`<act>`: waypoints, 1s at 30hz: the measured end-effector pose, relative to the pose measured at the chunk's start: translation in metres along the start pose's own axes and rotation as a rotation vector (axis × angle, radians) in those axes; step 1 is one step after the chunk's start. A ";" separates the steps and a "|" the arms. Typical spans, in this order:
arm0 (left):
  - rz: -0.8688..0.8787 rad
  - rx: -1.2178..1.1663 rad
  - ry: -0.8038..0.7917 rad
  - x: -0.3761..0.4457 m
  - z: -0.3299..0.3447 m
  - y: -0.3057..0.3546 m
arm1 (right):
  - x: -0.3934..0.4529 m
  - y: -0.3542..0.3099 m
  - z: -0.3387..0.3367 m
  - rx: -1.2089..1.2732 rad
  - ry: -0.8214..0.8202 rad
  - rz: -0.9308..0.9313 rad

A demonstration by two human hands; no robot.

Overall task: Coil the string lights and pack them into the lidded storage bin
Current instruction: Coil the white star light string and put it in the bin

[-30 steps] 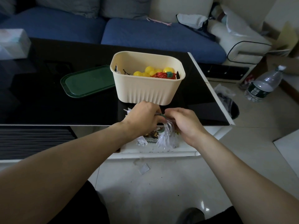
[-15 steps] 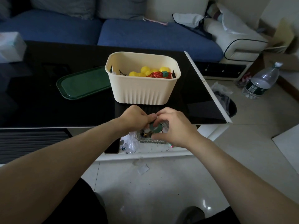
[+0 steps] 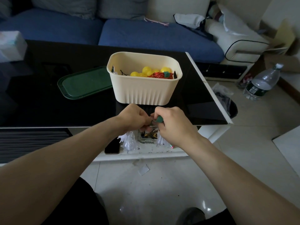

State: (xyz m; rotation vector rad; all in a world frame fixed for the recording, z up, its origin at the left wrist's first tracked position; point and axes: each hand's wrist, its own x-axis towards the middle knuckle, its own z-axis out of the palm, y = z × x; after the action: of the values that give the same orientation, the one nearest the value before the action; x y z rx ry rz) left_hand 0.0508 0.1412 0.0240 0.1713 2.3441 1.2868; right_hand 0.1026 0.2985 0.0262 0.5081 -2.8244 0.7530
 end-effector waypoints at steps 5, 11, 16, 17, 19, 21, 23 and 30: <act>-0.012 -0.074 -0.053 -0.003 -0.006 0.000 | 0.000 -0.007 -0.001 -0.014 0.015 0.043; 0.015 -0.033 -0.146 -0.006 -0.012 0.000 | 0.003 -0.007 -0.004 0.018 0.006 0.105; 0.052 -0.005 -0.209 -0.009 -0.012 -0.002 | 0.002 -0.007 -0.008 0.067 -0.035 0.172; 0.058 -0.014 -0.200 -0.010 -0.011 -0.001 | 0.002 -0.006 -0.009 0.089 -0.036 0.186; 0.064 -0.056 -0.186 -0.010 -0.011 -0.001 | 0.002 -0.003 -0.010 0.169 -0.019 0.230; 0.068 -0.097 -0.182 -0.010 -0.010 -0.001 | 0.003 0.000 -0.010 0.242 0.011 0.281; 0.069 -0.136 -0.183 -0.010 -0.009 -0.002 | 0.004 0.002 -0.009 0.297 0.027 0.330; 0.116 -0.164 -0.219 -0.013 -0.009 -0.001 | 0.006 0.010 -0.008 0.474 0.037 0.437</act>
State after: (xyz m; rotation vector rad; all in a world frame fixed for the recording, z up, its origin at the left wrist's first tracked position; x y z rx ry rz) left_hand 0.0580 0.1293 0.0315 0.3806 2.0606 1.4314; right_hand 0.0936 0.3090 0.0300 -0.0819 -2.7405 1.5097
